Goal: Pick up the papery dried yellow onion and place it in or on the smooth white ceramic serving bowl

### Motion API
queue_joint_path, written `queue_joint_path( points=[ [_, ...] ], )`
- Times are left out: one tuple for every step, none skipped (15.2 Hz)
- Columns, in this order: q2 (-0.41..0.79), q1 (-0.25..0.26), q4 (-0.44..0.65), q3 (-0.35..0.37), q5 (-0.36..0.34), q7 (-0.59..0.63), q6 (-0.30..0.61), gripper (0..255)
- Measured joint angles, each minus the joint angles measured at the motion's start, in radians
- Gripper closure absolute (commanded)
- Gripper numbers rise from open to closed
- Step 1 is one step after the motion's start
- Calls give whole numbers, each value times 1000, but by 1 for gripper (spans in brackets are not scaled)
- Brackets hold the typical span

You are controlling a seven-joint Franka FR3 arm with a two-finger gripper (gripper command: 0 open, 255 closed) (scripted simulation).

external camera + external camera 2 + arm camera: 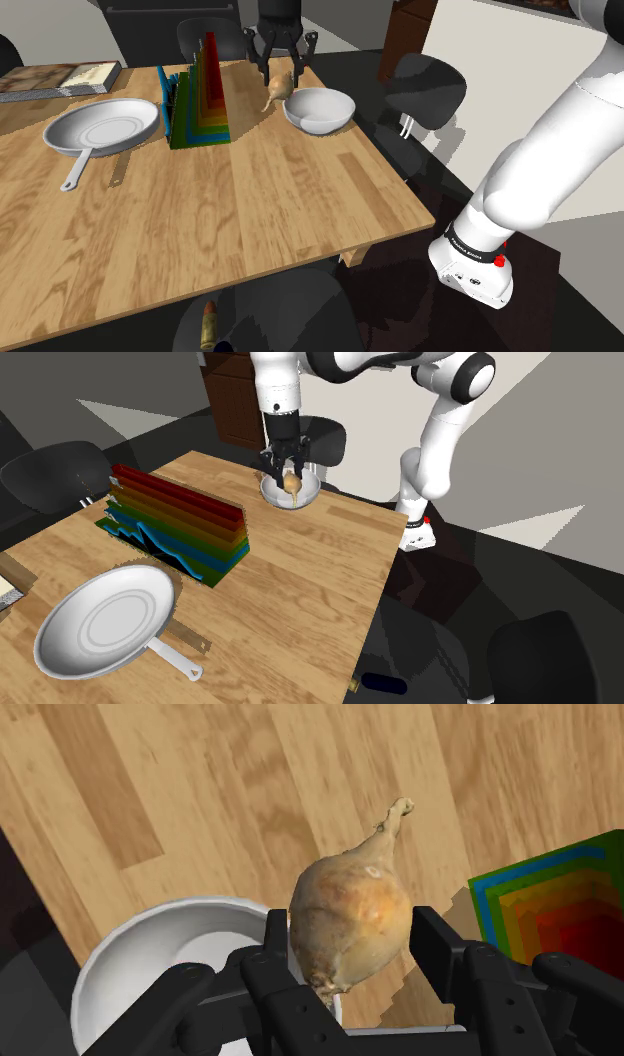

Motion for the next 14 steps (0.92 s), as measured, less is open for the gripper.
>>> queue_joint_path(
  points=[
    [-20,-12,-12,-17,5,-29,-12,255],
    [-31,-23,-20,-32,5,-54,-16,255],
    [-41,-33,-34,-46,6,-79,-15,255],
    [-47,-40,-43,-57,5,-98,-14,255],
    [-60,-50,-57,-71,6,-122,-15,255],
    [-76,-59,-74,-86,7,-146,-16,255],
    [-85,-67,-83,-99,6,-168,-19,255],
    [-91,-79,-90,-116,3,-196,-21,255],
    [-98,-90,-98,-134,1,-226,-24,255],
    [-104,-100,-100,-150,-2,-251,-31,255],
    [-107,-105,-106,-158,-4,-264,-29,255],
    [-107,-107,-117,-160,-4,-269,-19,255],
    [-110,-108,-132,-162,-4,-275,-8,255],
    [-112,-108,-147,-163,-4,-277,5,255]
  ],
)
